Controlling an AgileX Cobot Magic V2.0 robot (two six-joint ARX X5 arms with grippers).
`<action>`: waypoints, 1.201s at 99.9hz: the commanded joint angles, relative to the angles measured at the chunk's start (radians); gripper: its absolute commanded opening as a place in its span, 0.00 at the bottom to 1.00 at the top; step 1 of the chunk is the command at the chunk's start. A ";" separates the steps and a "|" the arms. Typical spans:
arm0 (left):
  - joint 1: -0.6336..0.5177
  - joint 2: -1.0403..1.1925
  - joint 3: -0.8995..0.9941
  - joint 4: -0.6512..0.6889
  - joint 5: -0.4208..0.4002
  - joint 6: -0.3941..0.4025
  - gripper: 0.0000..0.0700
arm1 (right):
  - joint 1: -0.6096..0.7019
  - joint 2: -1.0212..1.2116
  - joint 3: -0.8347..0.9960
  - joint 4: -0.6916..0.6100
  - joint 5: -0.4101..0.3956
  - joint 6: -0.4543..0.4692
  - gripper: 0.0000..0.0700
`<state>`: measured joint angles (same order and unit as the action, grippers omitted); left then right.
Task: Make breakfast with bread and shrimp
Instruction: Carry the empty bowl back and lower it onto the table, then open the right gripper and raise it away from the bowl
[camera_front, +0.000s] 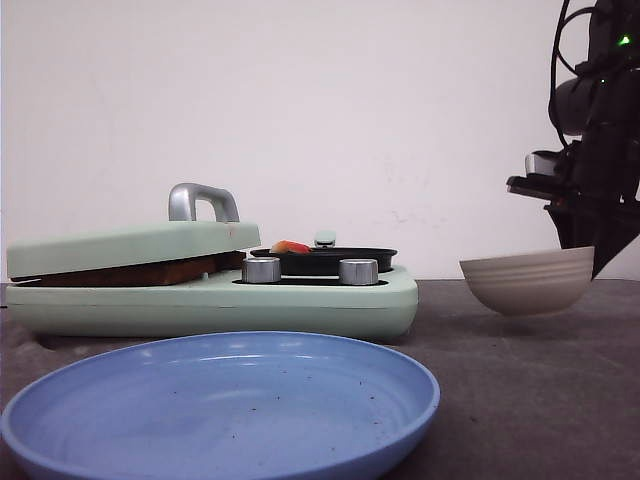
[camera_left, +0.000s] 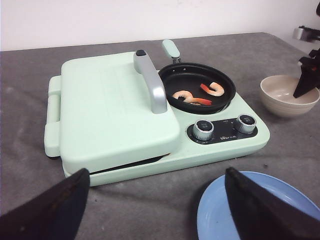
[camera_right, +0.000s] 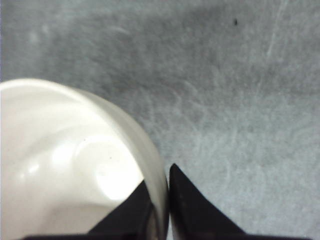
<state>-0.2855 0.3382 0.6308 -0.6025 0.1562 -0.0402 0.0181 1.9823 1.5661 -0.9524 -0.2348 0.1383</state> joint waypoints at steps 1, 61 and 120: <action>-0.003 0.001 0.002 0.011 -0.003 0.000 0.67 | -0.002 0.037 0.018 -0.002 -0.004 -0.006 0.01; -0.003 0.001 0.002 0.011 -0.003 0.000 0.67 | -0.008 0.021 0.018 -0.004 -0.002 -0.018 0.62; -0.003 0.001 0.002 0.018 -0.002 -0.002 0.67 | -0.002 -0.336 0.018 0.088 -0.202 -0.019 0.62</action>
<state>-0.2855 0.3382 0.6308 -0.6014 0.1562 -0.0402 0.0120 1.6783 1.5658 -0.8806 -0.3939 0.1284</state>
